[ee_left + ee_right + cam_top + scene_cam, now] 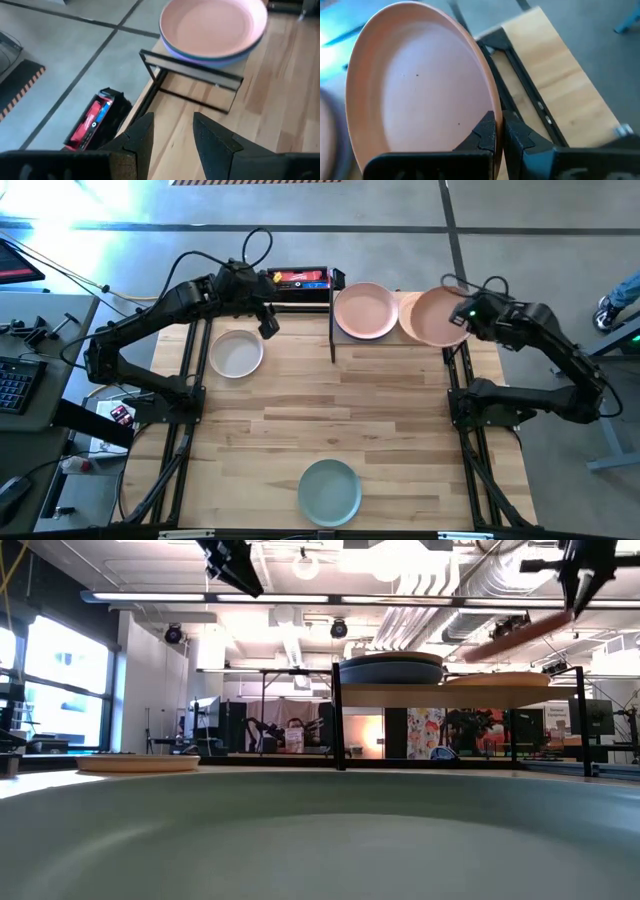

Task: Place and stack plates onto a shelf
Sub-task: Stack the orange plate on top of the light orange plate on the shelf

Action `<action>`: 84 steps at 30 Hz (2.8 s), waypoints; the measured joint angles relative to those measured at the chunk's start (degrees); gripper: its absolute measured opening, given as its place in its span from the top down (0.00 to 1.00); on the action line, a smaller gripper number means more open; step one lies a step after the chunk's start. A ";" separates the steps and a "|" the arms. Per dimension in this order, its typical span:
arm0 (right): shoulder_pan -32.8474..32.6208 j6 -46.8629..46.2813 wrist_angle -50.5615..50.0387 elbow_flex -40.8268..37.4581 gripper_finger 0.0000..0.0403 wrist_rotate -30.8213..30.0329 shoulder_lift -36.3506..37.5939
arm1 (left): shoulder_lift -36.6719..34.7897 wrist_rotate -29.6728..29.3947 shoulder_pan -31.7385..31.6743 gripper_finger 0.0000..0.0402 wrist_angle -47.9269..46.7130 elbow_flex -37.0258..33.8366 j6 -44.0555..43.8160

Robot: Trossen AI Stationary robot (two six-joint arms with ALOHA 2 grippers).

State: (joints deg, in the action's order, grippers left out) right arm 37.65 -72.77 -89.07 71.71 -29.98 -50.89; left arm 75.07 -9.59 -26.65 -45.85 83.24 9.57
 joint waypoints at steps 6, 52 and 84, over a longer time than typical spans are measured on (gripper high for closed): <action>0.02 -5.91 2.87 -6.50 1.00 0.11 0.00 | 0.02 -0.84 -0.09 0.68 -2.60 0.00 4.03; 0.70 -13.51 14.15 -7.93 1.00 -0.69 -12.14 | 0.02 -1.46 -7.63 0.68 -2.79 0.00 9.10; 0.57 -5.89 13.50 -7.93 0.68 6.56 -10.25 | 0.02 -1.46 -7.61 0.68 -2.75 0.00 8.75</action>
State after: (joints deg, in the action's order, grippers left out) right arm 38.22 -78.66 -75.57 63.79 -23.42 -61.14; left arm 75.09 -11.05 -34.26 -48.60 83.24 18.33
